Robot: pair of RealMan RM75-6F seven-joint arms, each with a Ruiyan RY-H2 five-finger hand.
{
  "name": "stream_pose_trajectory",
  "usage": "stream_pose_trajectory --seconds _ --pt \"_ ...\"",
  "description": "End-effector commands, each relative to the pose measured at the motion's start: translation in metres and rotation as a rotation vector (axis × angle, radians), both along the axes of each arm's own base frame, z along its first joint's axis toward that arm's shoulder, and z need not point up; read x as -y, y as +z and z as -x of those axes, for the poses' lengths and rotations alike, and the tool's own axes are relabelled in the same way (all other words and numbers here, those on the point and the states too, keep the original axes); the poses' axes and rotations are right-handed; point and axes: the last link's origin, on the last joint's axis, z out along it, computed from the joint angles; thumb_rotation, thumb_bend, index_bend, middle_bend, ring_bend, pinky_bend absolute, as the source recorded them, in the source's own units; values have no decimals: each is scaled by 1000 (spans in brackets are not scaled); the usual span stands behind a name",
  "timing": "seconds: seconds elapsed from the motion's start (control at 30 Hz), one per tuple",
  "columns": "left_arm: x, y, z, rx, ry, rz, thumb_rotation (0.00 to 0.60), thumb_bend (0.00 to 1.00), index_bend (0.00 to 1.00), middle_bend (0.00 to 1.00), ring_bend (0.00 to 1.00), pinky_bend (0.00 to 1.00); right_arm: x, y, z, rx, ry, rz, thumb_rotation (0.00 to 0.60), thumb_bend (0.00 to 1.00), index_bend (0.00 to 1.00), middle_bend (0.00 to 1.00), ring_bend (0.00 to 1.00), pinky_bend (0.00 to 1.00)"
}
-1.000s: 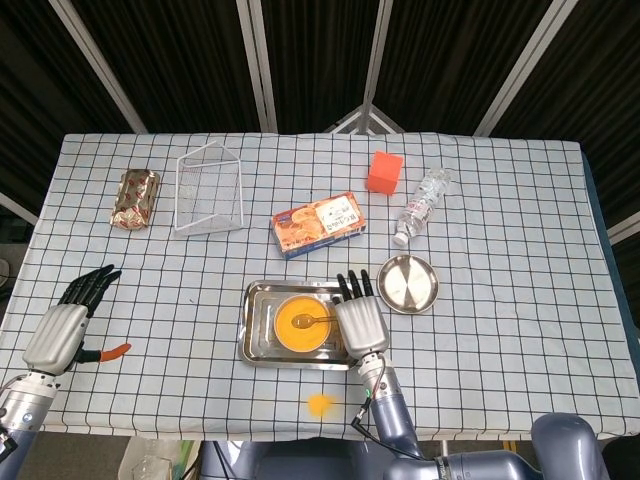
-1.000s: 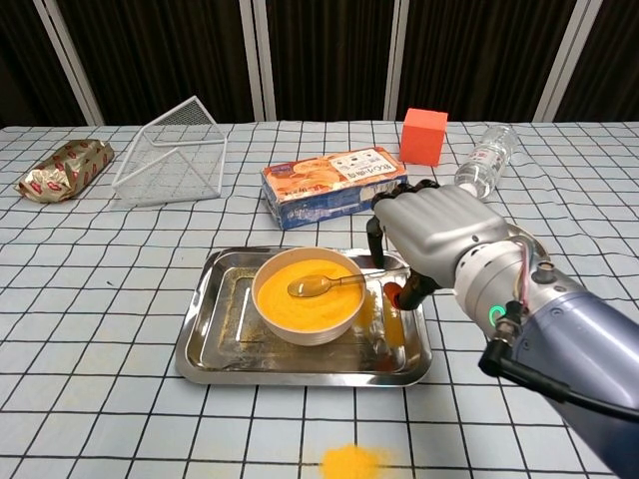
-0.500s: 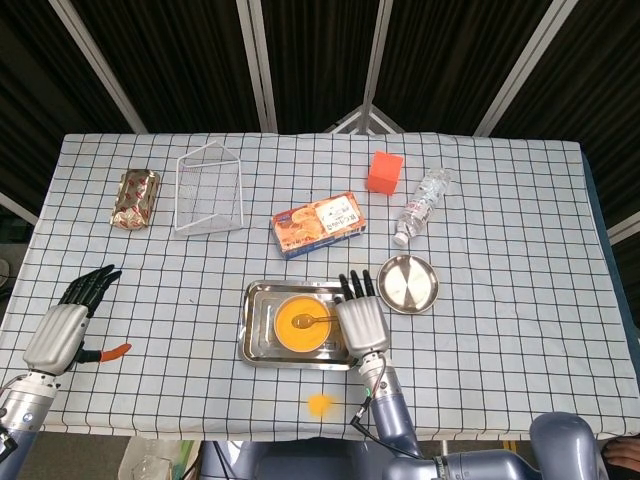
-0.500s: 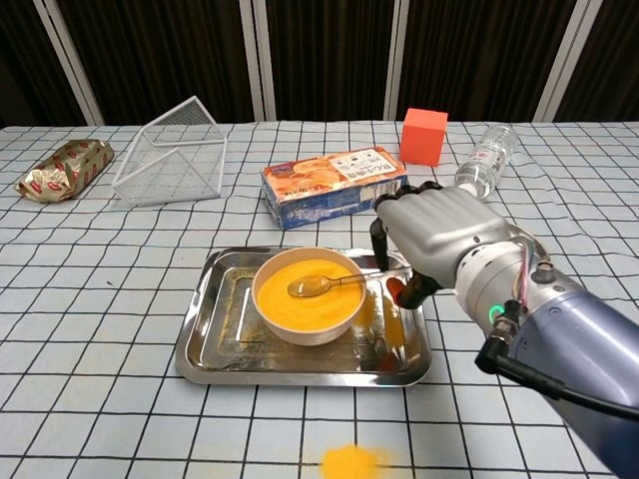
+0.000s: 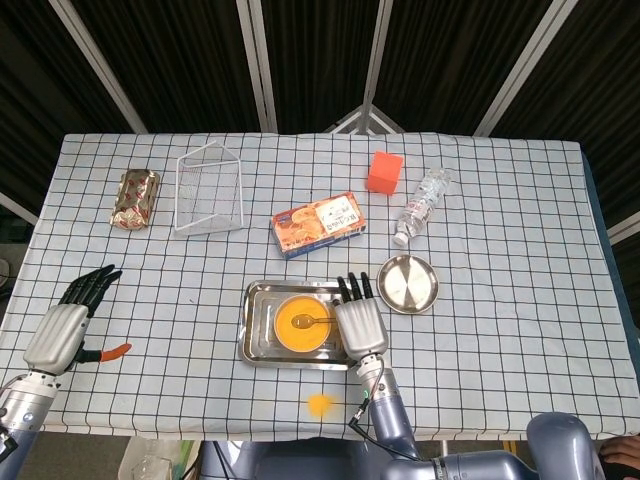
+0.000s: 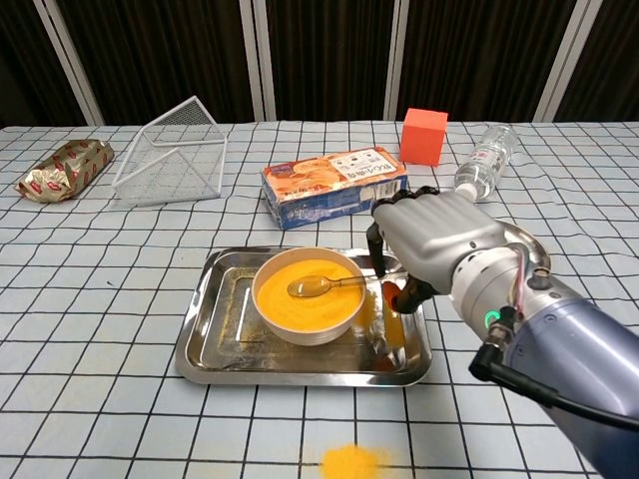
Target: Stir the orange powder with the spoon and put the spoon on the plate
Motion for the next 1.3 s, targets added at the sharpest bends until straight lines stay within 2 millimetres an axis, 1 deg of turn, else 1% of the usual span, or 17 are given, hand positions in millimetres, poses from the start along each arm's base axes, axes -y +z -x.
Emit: stream_pose_trajectory --seconds 0.03,0.1,0.27,0.37,0.83,0.9,1.13,1.3 --pt "0 0 0 0 1 0 600 0 0 0 0 20 0 -1 0 -3 -1 -1 600 511 502 133 0 0" --pt "0 0 0 1 0 0 600 0 0 0 0 20 0 -2 1 -5 -1 -1 600 514 502 133 0 0" --pt "0 0 0 2 -1 1 600 0 0 0 0 20 0 -2 0 -5 -1 0 600 569 529 139 0 0" --pt "0 0 0 2 -1 1 600 0 0 0 0 20 0 -2 0 -4 1 2 600 580 531 141 0 0" --pt "0 0 0 0 -1 1 600 0 0 0 0 20 -1 1 1 -9 2 8 600 586 543 146 0 0" --pt "0 0 0 0 -1 1 600 0 0 0 0 20 -1 1 1 -8 0 8 600 599 554 150 0 0" --pt "0 0 0 1 -1 1 600 0 0 0 0 20 -2 0 3 -8 -5 4 600 702 607 175 0 0" --pt "0 0 0 1 -1 2 600 0 0 0 0 20 -1 1 4 -1 -9 11 600 727 622 186 0 0"
